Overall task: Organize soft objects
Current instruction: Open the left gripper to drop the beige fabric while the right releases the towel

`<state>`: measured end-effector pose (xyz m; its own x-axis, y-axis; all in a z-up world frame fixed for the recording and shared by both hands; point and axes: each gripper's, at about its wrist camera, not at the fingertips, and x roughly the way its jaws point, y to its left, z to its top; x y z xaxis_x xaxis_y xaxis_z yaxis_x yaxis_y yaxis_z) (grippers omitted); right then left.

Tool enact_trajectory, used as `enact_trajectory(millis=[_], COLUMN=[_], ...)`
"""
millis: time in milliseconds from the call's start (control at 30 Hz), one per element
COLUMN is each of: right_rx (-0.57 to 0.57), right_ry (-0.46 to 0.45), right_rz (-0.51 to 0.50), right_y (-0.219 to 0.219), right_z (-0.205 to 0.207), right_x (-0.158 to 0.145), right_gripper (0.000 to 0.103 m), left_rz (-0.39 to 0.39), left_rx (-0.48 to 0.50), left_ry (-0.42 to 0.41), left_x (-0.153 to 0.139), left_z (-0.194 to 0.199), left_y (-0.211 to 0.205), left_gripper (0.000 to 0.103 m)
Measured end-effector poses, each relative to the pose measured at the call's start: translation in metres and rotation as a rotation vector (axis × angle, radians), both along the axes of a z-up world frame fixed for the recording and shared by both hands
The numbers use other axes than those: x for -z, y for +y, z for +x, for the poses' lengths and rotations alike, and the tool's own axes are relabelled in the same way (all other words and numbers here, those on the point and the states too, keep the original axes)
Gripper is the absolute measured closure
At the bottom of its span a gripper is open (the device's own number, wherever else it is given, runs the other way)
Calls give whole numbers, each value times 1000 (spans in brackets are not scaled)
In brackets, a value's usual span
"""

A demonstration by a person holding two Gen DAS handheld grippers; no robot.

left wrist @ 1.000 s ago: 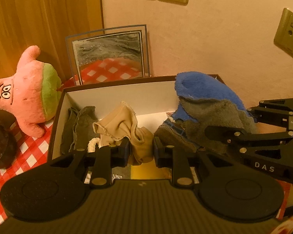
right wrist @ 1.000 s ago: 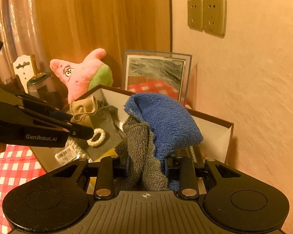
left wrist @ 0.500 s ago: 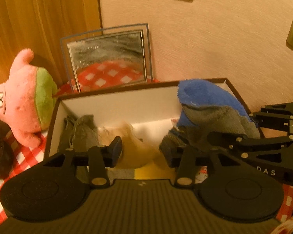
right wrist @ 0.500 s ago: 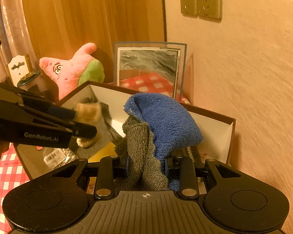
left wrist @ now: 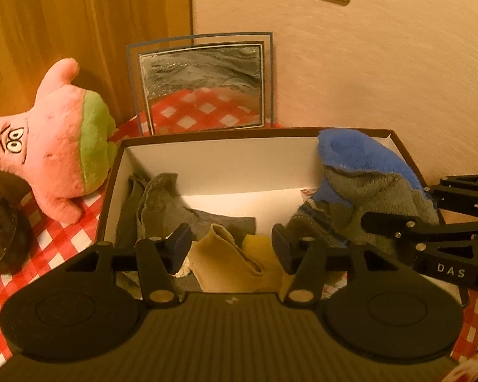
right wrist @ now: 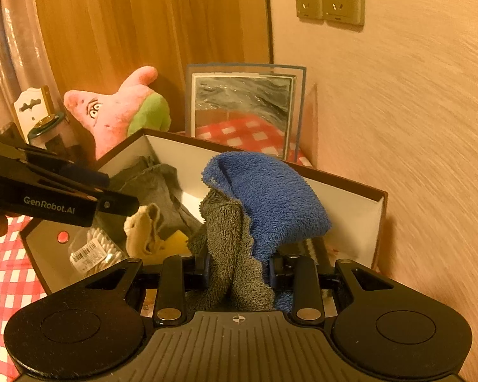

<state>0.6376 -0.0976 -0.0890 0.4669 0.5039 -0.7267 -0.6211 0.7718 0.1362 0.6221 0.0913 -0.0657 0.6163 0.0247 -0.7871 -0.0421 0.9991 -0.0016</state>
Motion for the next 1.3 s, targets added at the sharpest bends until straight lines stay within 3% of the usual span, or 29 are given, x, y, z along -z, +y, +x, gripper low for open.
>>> enact_trajectory(millis=[267, 367, 500, 567, 1300], right_rx=[-44, -61, -67, -48, -24], right_ry=[-22, -63, -137, -163, -95], right_rz=[14, 28, 39, 40, 21], right_y=[14, 22, 33, 35, 16], right_z=[0, 0, -2, -2, -21], right_x=[-4, -6, -8, -9, -12], right_gripper=[70, 60, 34, 28, 27], left_rz=[-2, -3, -1, -1, -17], left_rx=[-31, -42, -49, -53, -58], left_ry=[4, 3, 6, 8, 1], left_x=[-3, -4, -5, -5, -10], left_z=[-4, -6, -9, -11, -29], left_y=[7, 11, 13, 14, 7], left_gripper=[50, 50, 50, 49, 47])
